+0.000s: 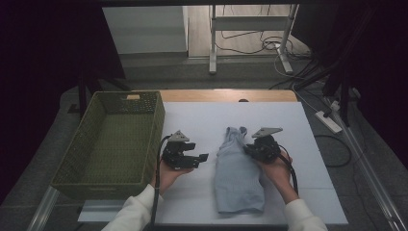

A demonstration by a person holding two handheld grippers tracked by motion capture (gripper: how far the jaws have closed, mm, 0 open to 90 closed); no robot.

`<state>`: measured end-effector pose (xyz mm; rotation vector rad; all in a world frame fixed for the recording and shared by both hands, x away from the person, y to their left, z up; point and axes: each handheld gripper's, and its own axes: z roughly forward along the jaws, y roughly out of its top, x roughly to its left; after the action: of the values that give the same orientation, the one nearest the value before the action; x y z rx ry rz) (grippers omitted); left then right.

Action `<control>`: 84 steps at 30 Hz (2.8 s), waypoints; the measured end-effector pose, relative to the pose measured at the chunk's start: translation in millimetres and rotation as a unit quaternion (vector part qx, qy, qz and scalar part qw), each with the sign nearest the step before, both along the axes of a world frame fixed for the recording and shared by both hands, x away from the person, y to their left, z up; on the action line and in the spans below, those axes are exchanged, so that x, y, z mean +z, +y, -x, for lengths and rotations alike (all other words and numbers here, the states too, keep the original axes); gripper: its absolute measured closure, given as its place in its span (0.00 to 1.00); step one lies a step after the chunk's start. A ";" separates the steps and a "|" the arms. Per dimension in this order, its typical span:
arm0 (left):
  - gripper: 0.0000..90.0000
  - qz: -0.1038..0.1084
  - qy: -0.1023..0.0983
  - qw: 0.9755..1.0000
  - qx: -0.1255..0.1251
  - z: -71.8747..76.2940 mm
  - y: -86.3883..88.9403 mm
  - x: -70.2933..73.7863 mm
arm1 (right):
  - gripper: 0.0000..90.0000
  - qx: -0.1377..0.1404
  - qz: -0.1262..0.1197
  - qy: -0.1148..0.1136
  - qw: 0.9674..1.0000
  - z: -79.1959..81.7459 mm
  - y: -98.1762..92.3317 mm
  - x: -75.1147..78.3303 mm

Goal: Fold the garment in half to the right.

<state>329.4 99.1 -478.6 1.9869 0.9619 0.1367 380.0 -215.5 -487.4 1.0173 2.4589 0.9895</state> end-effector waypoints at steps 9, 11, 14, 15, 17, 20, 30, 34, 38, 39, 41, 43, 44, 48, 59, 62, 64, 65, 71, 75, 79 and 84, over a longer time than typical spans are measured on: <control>0.31 -0.002 0.000 1.000 0.000 0.4 0.4 -0.3 | 0.80 -0.015 0.028 0.015 0.999 -3.9 0.3 -16.6; 0.31 -0.002 0.001 1.000 0.000 0.4 0.0 -0.7 | 0.77 -0.019 0.035 0.008 0.999 -3.6 1.5 -16.9; 0.31 -0.003 0.002 1.000 0.000 0.2 -0.3 -1.3 | 0.73 -0.029 0.045 0.005 0.999 -4.0 1.9 -19.1; 0.31 -0.003 0.002 1.000 0.000 0.2 -0.3 -1.4 | 0.71 -0.032 0.047 0.005 0.998 -4.5 1.5 -19.9; 0.31 -0.003 0.002 1.000 0.000 0.2 -0.2 -1.5 | 0.69 -0.039 0.045 0.007 0.998 -5.2 0.4 -20.7; 0.31 -0.003 0.002 1.000 0.001 0.2 -0.3 -1.8 | 0.63 -0.045 0.048 0.004 0.998 -5.7 -0.2 -20.2; 0.31 -0.004 0.001 1.000 0.000 -0.2 -0.1 -1.6 | 0.61 -0.039 0.032 -0.049 0.998 -2.3 5.0 0.0; 0.30 -0.004 0.002 1.000 0.000 -0.1 -0.5 -1.6 | 0.61 -0.035 0.015 -0.066 0.997 -4.4 10.7 10.2; 0.30 -0.004 0.003 1.000 -0.001 -0.2 -0.9 -2.0 | 0.61 -0.029 0.005 -0.074 0.997 -9.5 16.1 16.9; 0.30 -0.005 0.003 1.000 -0.001 -0.2 -1.1 -2.2 | 0.61 -0.027 0.003 -0.076 0.997 -10.8 17.1 17.8; 0.30 -0.005 0.003 1.000 -0.001 -0.2 -1.7 -2.7 | 0.61 -0.027 -0.002 -0.079 0.996 -14.7 19.9 20.4; 0.30 -0.005 0.004 1.000 -0.002 0.0 -2.1 -2.9 | 0.61 -0.026 -0.010 -0.081 0.996 -18.4 23.3 23.0; 0.30 -0.006 0.004 1.000 -0.002 0.0 -2.2 -3.1 | 0.62 -0.025 -0.015 -0.082 0.996 -20.1 25.2 24.0; 0.30 -0.007 0.005 1.000 -0.001 0.1 -2.1 -3.8 | 0.63 -0.018 -0.029 -0.080 0.996 -27.1 35.0 24.5; 0.30 -0.006 0.003 1.000 0.004 -0.6 3.8 -2.3 | 0.63 -0.017 -0.008 -0.040 0.999 -49.8 53.6 -0.9; 0.30 -0.004 0.004 1.000 0.007 -1.3 5.9 -2.1 | 0.63 -0.027 -0.005 -0.029 0.999 -51.2 49.6 -2.1; 0.30 -0.004 0.003 1.000 0.008 -1.4 6.6 -1.6 | 0.63 -0.031 -0.011 -0.023 0.999 -51.3 46.3 -1.4; 0.30 -0.004 0.003 1.000 0.008 -1.3 6.6 -1.4 | 0.63 -0.032 -0.007 -0.022 0.999 -50.9 45.0 -1.3; 0.30 -0.004 0.000 1.000 0.006 -0.1 5.1 -0.6 | 0.63 -0.042 0.003 -0.013 0.999 -49.7 37.4 -3.1; 0.30 -0.005 0.000 1.000 0.007 -0.3 5.5 -0.6 | 0.63 -0.050 0.004 -0.009 0.999 -50.6 30.4 -4.3; 0.30 -0.005 0.000 1.000 0.008 -0.7 5.8 -0.8 | 0.63 -0.058 0.001 -0.006 0.998 -52.3 24.1 -5.2; 0.30 -0.005 0.001 1.000 0.008 -0.7 5.8 -1.1 | 0.63 -0.065 -0.003 -0.005 0.998 -54.7 16.4 -6.5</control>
<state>330.1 104.9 -479.7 1.9892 0.9796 0.1481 434.7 -199.0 -493.9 1.1548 2.3499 0.9573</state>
